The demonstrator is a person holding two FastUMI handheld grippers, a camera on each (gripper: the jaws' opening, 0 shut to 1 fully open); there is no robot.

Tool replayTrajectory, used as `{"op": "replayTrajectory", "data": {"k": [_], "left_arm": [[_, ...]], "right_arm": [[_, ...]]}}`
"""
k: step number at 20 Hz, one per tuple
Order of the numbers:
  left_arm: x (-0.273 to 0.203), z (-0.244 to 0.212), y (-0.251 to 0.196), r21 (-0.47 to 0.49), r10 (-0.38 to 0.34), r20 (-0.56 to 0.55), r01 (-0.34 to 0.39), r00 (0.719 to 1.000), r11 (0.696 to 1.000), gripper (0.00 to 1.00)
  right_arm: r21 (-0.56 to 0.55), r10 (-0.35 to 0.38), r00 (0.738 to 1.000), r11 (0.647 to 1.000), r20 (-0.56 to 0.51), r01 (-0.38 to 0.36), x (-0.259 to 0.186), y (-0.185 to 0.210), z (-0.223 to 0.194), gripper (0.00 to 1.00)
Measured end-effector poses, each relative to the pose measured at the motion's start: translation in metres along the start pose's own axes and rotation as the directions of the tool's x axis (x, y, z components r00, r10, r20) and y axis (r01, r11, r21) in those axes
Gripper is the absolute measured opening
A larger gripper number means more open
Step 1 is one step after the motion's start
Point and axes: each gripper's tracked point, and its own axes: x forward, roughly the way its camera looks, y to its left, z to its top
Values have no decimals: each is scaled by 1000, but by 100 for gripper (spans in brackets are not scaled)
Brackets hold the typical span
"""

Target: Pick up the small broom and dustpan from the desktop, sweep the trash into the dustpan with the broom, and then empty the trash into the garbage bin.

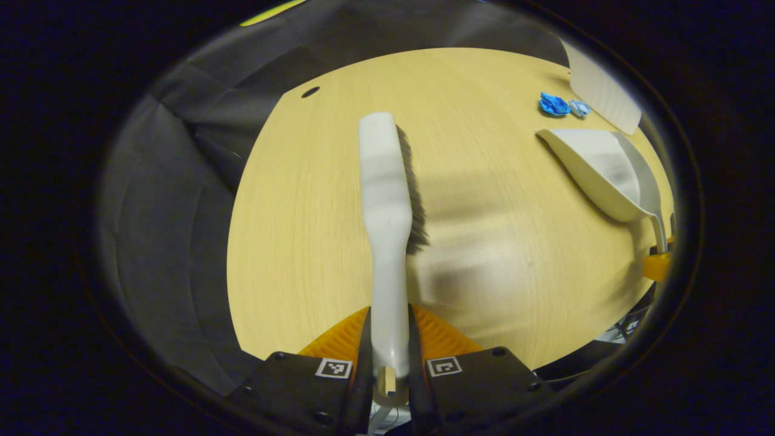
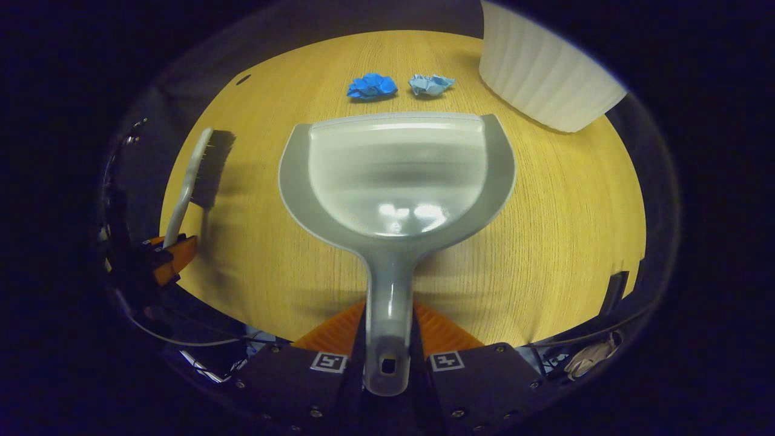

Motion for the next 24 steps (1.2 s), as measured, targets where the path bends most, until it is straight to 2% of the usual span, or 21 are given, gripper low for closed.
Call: {"op": "replayTrajectory", "data": {"k": [4, 5, 7, 10, 12, 16, 21, 24], "left_arm": [[-3, 4, 1, -5, -5, 0, 5, 1000, 1000, 27], [-3, 5, 2, 0, -3, 7, 3, 1000, 1000, 31], [-2, 12, 0, 9, -6, 19, 6, 1000, 1000, 27], [-1, 28, 2, 40, -15, 48, 13, 999, 999, 27], [-1, 45, 7, 76, -21, 73, 16, 997, 997, 31], [0, 85, 8, 170, -36, 128, 14, 991, 985, 30], [-1, 133, 1, 280, -52, 198, -6, 979, 960, 30], [-1, 161, -8, 358, -75, 235, -15, 969, 933, 30]], "right_arm": [[10, 3, 1000, 1000, 3, -3, 0, 1, 1, 35], [11, 4, 1000, 1000, 3, -4, 1, 1, 1, 35], [15, 6, 1000, 1000, 2, -6, 0, 1, 1, 35], [18, 6, 1000, 1000, 2, -6, 1, 2, 1, 35], [20, 6, 1000, 1000, 3, -6, 1, 2, 1, 35], [37, 13, 1000, 999, 9, -13, 2, 3, 1, 35], [53, 21, 1000, 998, 9, -21, 2, 4, 1, 35], [57, 23, 1000, 998, 9, -23, 2, 4, 0, 35]]}}
